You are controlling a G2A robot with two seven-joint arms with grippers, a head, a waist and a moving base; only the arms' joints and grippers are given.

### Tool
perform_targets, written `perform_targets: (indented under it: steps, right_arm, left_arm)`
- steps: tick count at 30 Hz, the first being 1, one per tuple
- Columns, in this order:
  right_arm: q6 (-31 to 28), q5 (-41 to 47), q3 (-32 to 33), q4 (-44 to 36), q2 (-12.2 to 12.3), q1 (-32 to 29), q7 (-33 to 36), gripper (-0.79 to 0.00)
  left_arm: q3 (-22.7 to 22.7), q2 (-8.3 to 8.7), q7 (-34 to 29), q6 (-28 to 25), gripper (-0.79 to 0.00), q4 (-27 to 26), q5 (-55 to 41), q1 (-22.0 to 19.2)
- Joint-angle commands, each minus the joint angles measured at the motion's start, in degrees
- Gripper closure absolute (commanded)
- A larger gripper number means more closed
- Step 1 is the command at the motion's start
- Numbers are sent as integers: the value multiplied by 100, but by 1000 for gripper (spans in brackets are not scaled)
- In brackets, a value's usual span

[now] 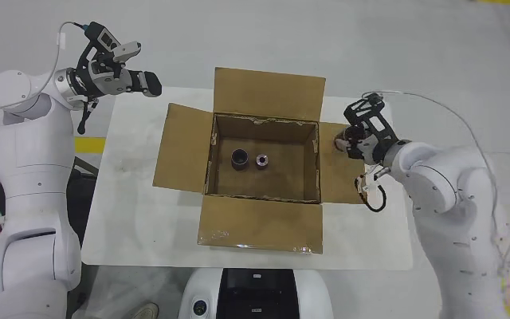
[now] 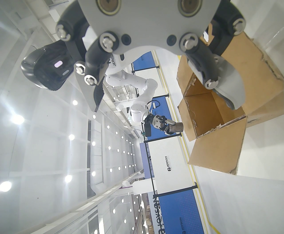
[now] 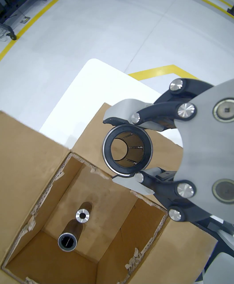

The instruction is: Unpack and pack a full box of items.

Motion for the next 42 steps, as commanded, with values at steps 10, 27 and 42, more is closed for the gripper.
perform_targets:
  steps: [10,27,42]
  right_arm:
    - [259,-362,714,520,93,-392,-568,0]
    - [699,-546,899,2092,112,-346,-1439,0]
    - [1262,-632,604,3152,52,-243,-2128,0]
  left_arm:
    - [0,0,0,0,-785,0,0,0]
    - [0,0,0,0,-785,0,0,0]
    - [0,0,0,0,-785,0,0,0]
